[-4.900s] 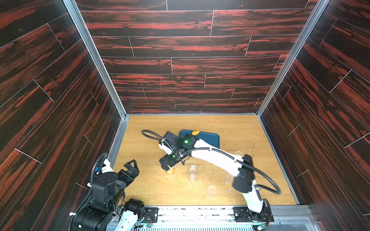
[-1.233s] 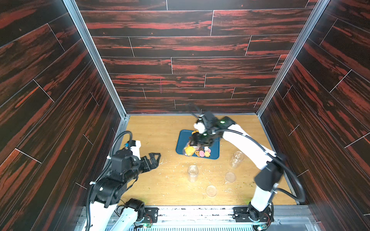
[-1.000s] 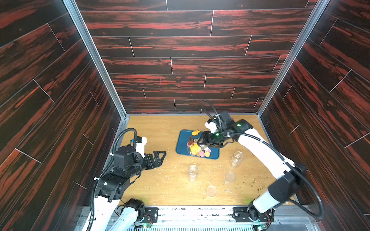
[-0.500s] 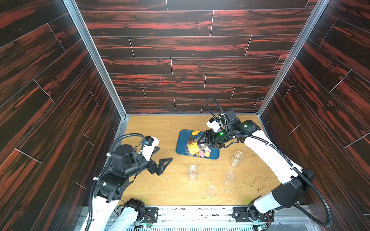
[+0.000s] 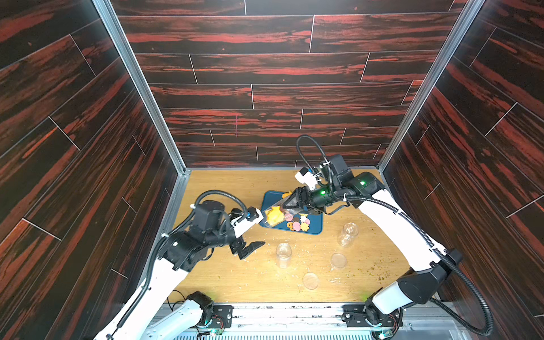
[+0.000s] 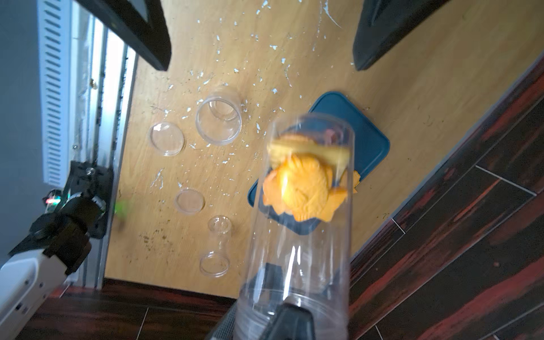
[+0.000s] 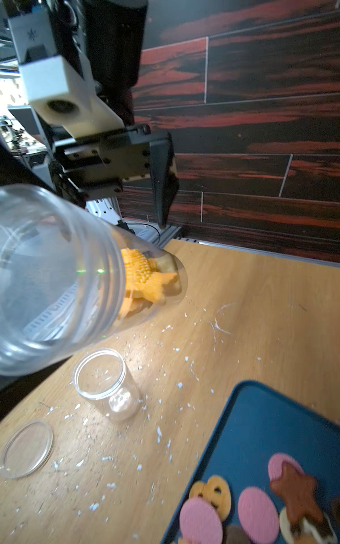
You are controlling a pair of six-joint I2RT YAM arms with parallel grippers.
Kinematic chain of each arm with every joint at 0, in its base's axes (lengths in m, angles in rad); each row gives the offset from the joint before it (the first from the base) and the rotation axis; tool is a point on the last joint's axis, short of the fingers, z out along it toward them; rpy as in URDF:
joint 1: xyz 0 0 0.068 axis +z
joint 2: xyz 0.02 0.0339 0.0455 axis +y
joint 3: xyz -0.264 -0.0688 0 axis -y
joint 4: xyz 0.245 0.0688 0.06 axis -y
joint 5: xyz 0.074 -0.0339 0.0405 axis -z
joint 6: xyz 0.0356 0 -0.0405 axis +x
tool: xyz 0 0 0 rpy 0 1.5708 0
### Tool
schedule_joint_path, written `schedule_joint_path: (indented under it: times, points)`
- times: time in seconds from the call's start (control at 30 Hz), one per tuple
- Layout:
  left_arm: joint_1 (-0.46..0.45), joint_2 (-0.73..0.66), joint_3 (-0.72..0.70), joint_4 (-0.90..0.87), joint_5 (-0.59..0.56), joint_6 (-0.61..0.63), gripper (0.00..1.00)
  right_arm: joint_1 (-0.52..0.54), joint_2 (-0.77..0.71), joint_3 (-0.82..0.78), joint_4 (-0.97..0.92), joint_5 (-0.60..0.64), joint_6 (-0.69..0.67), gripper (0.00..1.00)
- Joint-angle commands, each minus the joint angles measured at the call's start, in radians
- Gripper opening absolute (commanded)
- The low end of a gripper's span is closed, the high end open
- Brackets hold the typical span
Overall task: Pour the cookies out of the jar
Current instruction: Pick up the jar from the center of the board, then unscrew the lid from the jar.
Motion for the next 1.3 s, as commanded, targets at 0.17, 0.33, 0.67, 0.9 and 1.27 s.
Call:
schedule_joint_path:
  times: [0.17, 0.33, 0.67, 0.9, 1.27]
  points:
    - [-0.021, 0.071, 0.074, 0.003, -0.004, 0.116, 0.99, 0.040, 0.055, 0.060, -0.031, -0.078, -0.040, 0.54]
    - [-0.042, 0.097, 0.089, 0.021, -0.007, 0.113, 1.00, 0.061, 0.054, 0.062, -0.030, -0.116, -0.052, 0.54]
    - [-0.085, 0.095, 0.072, 0.053, -0.119, 0.111, 0.99, 0.075, 0.042, 0.058, -0.012, -0.196, -0.059, 0.54]
    - [-0.085, 0.092, 0.070, 0.061, -0.167, 0.081, 0.85, 0.096, 0.033, 0.053, -0.002, -0.239, -0.059, 0.54]
    - [-0.086, 0.090, 0.082, 0.019, -0.153, 0.066, 0.70, 0.097, 0.026, 0.039, 0.013, -0.241, -0.048, 0.54]
